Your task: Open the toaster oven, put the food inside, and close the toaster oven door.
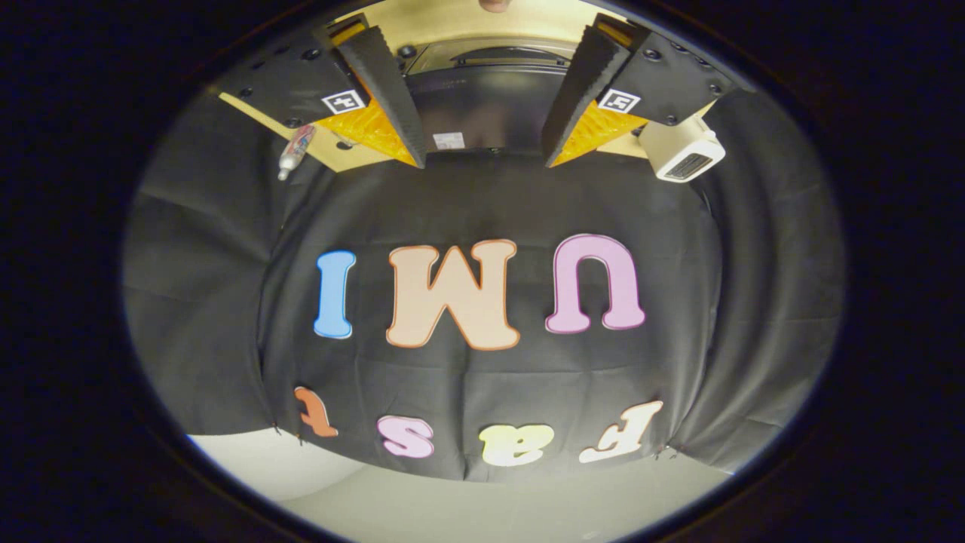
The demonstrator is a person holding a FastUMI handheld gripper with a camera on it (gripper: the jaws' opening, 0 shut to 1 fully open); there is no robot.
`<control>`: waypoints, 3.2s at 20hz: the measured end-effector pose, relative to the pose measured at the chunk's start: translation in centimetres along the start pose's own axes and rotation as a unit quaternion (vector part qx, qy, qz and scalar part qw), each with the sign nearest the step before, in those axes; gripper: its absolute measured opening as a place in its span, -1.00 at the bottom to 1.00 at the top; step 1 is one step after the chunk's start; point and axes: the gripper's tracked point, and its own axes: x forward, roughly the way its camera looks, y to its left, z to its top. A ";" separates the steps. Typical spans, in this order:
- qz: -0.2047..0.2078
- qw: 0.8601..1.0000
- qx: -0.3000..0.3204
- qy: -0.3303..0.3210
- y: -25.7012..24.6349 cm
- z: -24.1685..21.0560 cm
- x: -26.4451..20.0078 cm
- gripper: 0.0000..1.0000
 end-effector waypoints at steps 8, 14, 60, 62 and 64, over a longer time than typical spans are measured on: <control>0.004 0.998 0.015 0.057 0.3 -7.4 2.7 0.92; 0.015 0.995 0.013 0.096 1.6 -12.2 5.0 0.93; -0.025 0.976 -0.014 0.217 -0.2 -24.0 -7.6 0.95; -0.025 0.974 -0.014 0.226 -0.3 -24.8 -8.2 0.95; -0.030 0.970 -0.019 0.241 -0.4 -26.3 -8.8 0.94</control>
